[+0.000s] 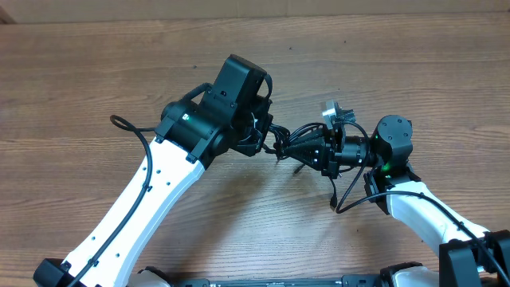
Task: Untangle cables
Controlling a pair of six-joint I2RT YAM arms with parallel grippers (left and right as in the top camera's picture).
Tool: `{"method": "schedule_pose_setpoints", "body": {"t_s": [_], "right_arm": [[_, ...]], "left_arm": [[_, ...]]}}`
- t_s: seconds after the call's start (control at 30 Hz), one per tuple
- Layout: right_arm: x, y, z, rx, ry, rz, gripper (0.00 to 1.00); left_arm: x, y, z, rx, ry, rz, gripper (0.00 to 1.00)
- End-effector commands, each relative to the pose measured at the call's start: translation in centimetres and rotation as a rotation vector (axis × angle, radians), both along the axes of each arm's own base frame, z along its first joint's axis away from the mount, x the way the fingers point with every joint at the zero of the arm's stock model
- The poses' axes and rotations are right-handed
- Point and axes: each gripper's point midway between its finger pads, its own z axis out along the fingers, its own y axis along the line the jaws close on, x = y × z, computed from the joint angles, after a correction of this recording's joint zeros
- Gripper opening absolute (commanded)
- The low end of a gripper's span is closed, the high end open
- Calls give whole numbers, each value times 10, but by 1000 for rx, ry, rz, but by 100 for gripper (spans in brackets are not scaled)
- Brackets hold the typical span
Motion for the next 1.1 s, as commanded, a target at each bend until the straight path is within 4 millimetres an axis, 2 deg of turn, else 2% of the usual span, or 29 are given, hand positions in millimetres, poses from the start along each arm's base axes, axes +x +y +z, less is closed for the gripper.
{"method": "schedule_pose_setpoints", "body": {"t_s": [0.0, 0.23, 0.4, 0.6, 0.73, 0.87, 1.07], "right_arm": [[0, 0, 4, 3, -18, 0, 15], [1, 0, 4, 3, -18, -3, 14], [2, 0, 4, 3, -17, -12, 4], [3, -1, 4, 3, -17, -15, 4], [3, -1, 4, 3, -17, -15, 15], [3, -1, 4, 3, -17, -15, 16], [3, -1, 4, 3, -17, -15, 4]], "left_arm": [[-1, -4, 8, -22, -10, 5, 4], [-1, -4, 8, -21, -10, 3, 4], [-2, -7, 8, -12, -26, 0, 4], [-2, -10, 9, 0, -45, -1, 4], [-2, -10, 9, 0, -44, -1, 4], [-3, -11, 9, 0, -44, -5, 4], [-3, -12, 9, 0, -44, -7, 4]]}}
